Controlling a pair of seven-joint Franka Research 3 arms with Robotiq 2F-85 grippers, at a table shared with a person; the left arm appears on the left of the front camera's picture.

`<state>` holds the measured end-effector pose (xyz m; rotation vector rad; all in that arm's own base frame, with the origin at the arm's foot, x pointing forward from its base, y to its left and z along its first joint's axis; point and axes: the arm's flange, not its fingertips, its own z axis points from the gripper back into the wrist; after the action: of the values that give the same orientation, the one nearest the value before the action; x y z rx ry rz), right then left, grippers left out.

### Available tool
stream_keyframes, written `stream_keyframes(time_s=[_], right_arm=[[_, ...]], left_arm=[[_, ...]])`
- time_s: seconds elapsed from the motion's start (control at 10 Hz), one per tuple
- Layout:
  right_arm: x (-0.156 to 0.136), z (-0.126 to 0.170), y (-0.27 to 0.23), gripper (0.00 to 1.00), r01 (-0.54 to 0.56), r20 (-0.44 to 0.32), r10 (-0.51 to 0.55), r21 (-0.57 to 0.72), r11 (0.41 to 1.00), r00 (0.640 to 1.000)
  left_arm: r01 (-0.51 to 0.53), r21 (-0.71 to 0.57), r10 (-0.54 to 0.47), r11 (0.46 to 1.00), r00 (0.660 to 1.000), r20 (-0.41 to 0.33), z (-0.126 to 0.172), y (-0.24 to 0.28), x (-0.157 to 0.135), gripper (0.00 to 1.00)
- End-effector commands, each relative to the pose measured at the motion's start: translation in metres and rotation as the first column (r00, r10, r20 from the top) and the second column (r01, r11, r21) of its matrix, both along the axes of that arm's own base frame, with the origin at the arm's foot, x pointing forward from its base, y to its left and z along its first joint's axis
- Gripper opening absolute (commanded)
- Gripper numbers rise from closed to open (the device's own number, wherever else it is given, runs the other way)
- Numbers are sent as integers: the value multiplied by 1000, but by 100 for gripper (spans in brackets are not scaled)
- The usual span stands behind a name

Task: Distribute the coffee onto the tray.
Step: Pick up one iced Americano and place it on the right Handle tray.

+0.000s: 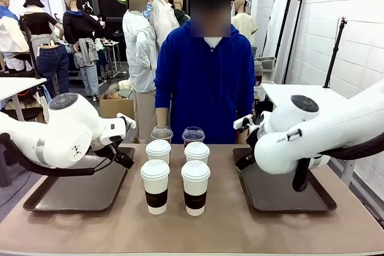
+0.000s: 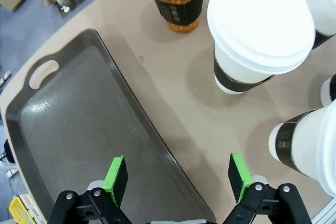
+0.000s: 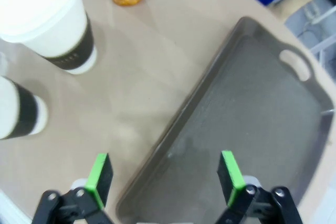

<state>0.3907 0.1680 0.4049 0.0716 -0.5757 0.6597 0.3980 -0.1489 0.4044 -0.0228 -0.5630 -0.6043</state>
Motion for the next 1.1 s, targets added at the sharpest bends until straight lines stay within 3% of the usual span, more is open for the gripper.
stream_keyframes(time_s=[0.0, 0.5, 1.0], right_arm=[[-4, 48, -17, 100, -72, -4, 72, 25, 997, 997], [-33, 136, -23, 100, -181, 30, 180, 26, 983, 983], [-36, 150, -25, 100, -229, 73, 224, 53, 972, 972]], left_arm=[[10, 0, -10, 1000, 1000, -2, 45, 4, -11, 100], [20, 39, -22, 999, 999, 44, 129, 7, -32, 100], [76, 25, -77, 997, 996, 52, 140, 15, -38, 100]])
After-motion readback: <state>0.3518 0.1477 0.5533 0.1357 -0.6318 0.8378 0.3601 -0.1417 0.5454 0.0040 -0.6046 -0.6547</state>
